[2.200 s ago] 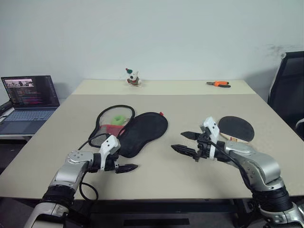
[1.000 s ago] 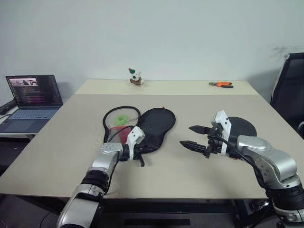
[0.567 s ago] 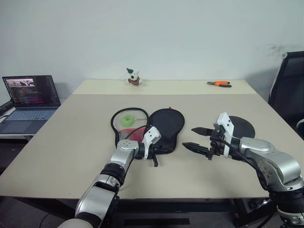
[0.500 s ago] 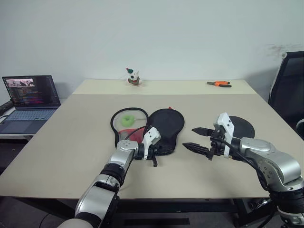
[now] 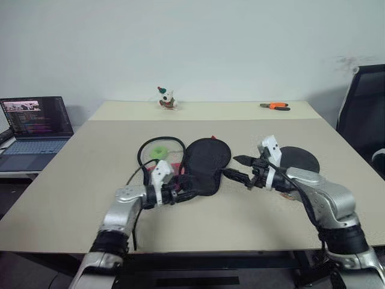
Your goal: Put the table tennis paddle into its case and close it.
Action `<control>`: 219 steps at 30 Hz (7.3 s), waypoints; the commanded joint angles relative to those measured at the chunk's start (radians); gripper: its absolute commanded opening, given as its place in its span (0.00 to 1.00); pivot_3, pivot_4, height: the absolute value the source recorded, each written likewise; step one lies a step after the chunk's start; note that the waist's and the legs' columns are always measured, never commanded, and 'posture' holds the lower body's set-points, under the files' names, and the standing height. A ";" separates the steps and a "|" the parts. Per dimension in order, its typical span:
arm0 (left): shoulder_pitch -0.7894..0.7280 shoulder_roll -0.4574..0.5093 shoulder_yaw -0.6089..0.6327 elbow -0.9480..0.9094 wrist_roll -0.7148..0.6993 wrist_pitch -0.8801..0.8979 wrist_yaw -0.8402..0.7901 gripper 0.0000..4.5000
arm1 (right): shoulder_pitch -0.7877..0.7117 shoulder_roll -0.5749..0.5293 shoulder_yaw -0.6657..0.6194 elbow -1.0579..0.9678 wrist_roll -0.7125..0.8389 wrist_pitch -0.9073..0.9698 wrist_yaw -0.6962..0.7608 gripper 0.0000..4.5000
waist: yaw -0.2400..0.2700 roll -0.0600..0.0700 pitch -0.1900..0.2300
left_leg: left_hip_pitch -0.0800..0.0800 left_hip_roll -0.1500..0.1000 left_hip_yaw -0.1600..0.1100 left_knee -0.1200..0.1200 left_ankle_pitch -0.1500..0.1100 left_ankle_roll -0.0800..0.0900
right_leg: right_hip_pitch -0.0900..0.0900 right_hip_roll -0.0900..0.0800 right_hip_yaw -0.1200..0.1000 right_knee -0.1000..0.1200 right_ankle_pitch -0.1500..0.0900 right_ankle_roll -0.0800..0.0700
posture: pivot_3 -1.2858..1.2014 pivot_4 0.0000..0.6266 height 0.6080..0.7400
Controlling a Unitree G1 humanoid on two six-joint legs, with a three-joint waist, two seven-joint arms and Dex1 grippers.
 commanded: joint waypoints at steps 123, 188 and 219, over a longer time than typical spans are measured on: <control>-0.157 0.226 -0.042 -0.181 -0.177 0.174 -0.170 0.78 | -0.020 0.090 -0.294 0.337 -0.432 0.055 -0.663 1.00 | -0.003 0.000 0.000 | -0.002 -0.001 0.008 -0.001 0.000 0.000 | -0.003 0.005 0.003 -0.001 0.001 -0.001 | 0.52 0.24 1.00; -0.016 0.340 0.116 -0.286 -0.253 0.245 -0.075 0.78 | -0.175 0.565 -0.235 0.276 -0.328 0.041 -0.827 0.25 | -0.023 0.002 0.001 | -0.011 0.000 0.018 0.000 0.000 0.001 | -0.023 0.005 0.022 0.012 0.002 0.002 | 0.52 0.24 1.00; 0.006 0.327 0.117 -0.275 -0.232 0.251 -0.015 0.78 | -0.069 0.363 0.022 -0.085 -0.278 0.094 -0.563 0.94 | -0.023 0.002 0.001 | -0.011 0.000 0.017 0.001 0.000 0.001 | -0.023 0.005 0.022 0.012 0.002 0.002 | 0.52 0.24 1.00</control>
